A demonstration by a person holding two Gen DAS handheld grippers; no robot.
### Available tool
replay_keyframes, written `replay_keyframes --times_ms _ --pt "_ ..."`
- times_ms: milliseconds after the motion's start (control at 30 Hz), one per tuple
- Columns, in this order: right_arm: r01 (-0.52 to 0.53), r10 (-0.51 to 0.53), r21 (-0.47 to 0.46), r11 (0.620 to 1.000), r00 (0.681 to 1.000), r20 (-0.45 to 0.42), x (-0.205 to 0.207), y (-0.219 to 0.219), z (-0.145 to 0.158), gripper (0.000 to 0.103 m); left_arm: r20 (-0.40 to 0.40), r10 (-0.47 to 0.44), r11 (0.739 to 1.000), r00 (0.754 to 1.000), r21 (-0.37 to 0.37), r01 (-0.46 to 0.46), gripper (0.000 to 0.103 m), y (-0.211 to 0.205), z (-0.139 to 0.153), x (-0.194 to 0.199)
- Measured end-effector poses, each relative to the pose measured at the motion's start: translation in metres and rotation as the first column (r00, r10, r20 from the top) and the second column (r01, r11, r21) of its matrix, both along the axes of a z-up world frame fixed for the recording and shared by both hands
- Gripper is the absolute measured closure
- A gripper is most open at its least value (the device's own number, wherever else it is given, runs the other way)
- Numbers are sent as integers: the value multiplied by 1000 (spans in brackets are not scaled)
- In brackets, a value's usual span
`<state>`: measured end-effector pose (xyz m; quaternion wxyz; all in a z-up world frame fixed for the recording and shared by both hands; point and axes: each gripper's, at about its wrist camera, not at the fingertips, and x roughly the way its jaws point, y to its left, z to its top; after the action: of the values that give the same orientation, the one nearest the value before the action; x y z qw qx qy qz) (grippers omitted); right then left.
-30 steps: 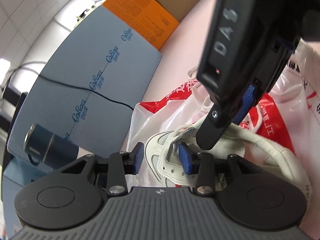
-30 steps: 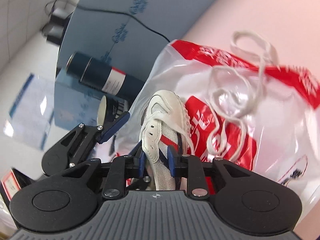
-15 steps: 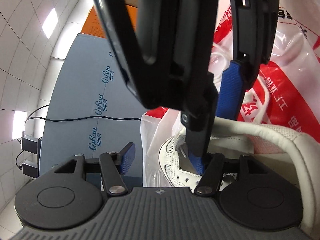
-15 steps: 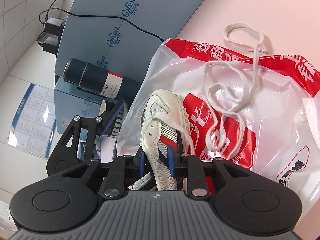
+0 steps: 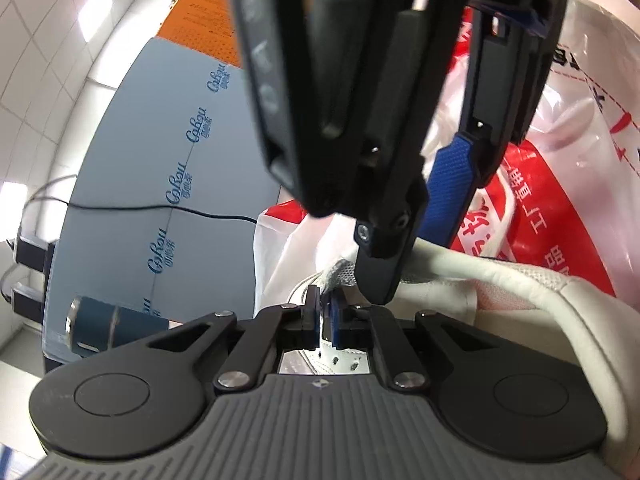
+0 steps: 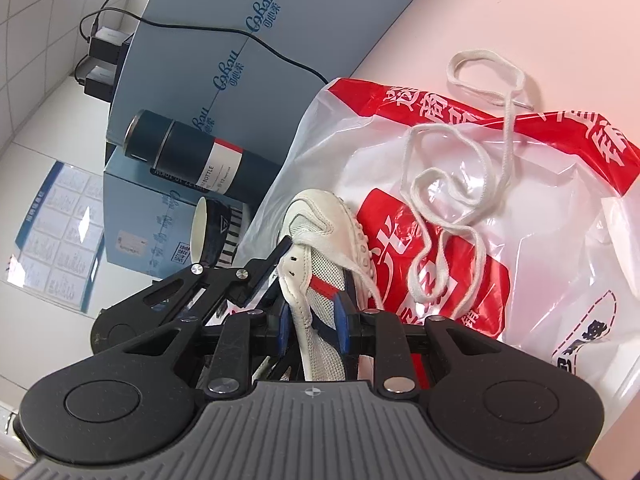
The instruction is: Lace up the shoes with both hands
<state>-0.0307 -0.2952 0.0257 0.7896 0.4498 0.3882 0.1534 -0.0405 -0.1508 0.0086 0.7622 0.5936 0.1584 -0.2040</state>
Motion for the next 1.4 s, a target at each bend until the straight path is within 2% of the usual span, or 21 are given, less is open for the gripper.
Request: replay_keyframes --times_ms 133,167,233,300,367,433,533,700,767,833,867,933,967,1033,1100,1233,1300,1400 --pt "4 -4 -32 999 1000 5 -1 2 3 85 38 -19 998 999 52 17 99 -4 -3 -8" --pt "2 -2 -47 999 1000 9 -1 3 4 85 28 -9 999 1000 44 8 99 -3 -1 -7" --pt "0 1 -76 997 1000 17 -1 5 5 85 -20 41 999 999 -8 -41 99 -2 4 -3" --pt "3 -1 -97 995 1000 23 -2 5 7 85 -84 112 988 990 -99 -120 99 1 14 2" --pt "16 -15 -106 994 1000 14 -2 2 5 85 -128 130 978 983 -147 -149 99 3 22 4" --pt "23 -22 -111 994 1000 8 -3 1 4 85 -160 138 973 977 -164 -164 99 4 28 5" --pt "15 -13 -133 991 1000 14 -4 1 5 85 -235 164 950 958 -223 -218 99 12 40 12" --pt "-7 13 -179 984 999 32 -4 6 9 85 -310 189 913 932 -294 -284 99 21 52 13" --pt "-2 7 -177 984 1000 29 -4 5 8 85 -370 191 874 909 -358 -330 103 31 60 9" --pt "2 2 -176 984 1000 27 -4 4 7 85 -453 187 806 872 -437 -400 103 45 61 18" --pt "4 1 -178 984 1000 26 -4 3 7 85 -509 172 769 843 -465 -438 103 49 63 18" --pt "2 3 -181 984 1000 28 -4 4 7 85 -554 156 730 818 -493 -473 103 54 65 13" --pt "0 6 -181 983 1000 30 -5 4 7 85 -547 154 735 823 -494 -465 103 54 65 8" --pt "-4 11 -183 983 999 33 -5 5 8 85 -513 148 762 846 -486 -429 103 50 62 4" --pt "-2 9 -179 984 999 34 -5 4 8 85 -458 145 791 877 -479 -381 100 49 63 -1" --pt "-2 9 -178 984 999 39 -6 5 8 85 -359 166 857 919 -408 -315 80 37 52 -7" --pt "-10 19 -191 982 999 46 -6 7 10 85 -323 172 882 931 -370 -292 80 28 43 -7" --pt "-33 48 -221 975 997 63 -6 10 14 85 -295 173 906 940 -326 -269 79 18 33 -10"
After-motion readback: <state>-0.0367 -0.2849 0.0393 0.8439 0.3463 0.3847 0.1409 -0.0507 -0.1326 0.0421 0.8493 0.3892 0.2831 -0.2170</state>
